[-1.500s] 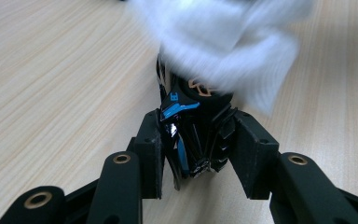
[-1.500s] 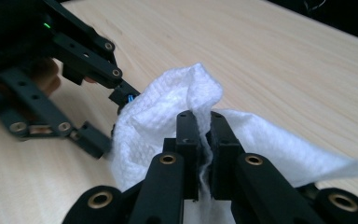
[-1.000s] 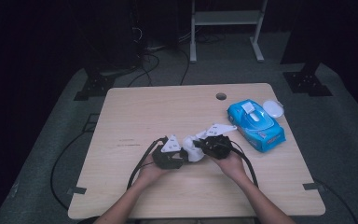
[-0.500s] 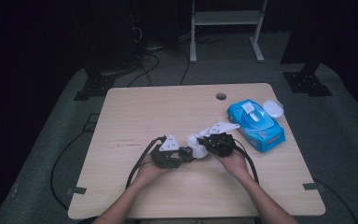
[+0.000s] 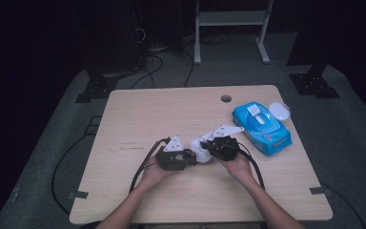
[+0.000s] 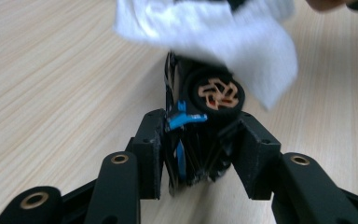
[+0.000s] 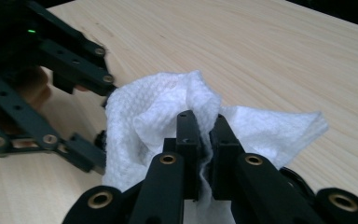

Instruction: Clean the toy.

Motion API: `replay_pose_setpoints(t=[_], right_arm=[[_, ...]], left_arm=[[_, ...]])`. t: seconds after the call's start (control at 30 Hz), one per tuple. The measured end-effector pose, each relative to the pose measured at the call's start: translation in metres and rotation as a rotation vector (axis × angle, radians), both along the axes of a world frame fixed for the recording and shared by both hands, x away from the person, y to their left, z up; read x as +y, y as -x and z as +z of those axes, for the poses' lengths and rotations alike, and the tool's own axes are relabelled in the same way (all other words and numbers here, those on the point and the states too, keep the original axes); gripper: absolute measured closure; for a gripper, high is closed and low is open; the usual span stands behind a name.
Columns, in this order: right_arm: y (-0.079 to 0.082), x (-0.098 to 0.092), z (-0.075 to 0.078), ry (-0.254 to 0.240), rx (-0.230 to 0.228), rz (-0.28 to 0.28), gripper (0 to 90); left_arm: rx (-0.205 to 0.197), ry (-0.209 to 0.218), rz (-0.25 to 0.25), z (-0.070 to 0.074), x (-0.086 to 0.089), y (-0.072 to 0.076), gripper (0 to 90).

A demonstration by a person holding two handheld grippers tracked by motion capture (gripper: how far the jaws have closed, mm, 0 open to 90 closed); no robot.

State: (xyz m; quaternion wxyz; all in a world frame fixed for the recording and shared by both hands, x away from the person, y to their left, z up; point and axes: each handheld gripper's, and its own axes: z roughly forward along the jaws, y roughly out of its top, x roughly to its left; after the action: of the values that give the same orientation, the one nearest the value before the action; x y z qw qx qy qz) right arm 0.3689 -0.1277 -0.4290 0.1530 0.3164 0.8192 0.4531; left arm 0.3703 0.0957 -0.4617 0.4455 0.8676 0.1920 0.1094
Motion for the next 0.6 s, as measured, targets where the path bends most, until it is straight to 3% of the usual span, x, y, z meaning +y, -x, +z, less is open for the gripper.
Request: replay_pose_setpoints(t=[0.23,0.37,0.47,0.6], right_arm=[[0.002,0.011,0.001,0.009,-0.011,0.027,84.2],[-0.001,0.002,0.003,0.026,-0.020,-0.006,84.2],[-0.003,-0.005,0.002,0.008,-0.004,-0.027,84.3],[0.001,0.004,0.001,0.011,-0.014,0.005,84.2]], left_arm=[[-0.001,-0.003,0.004,0.000,0.002,0.000,58.4],[-0.003,-0.004,0.007,0.001,0.004,-0.001,58.5],[-0.012,-0.011,0.007,0.001,0.003,0.000,58.4],[-0.023,-0.024,0.003,0.001,0.002,0.001,58.5]])
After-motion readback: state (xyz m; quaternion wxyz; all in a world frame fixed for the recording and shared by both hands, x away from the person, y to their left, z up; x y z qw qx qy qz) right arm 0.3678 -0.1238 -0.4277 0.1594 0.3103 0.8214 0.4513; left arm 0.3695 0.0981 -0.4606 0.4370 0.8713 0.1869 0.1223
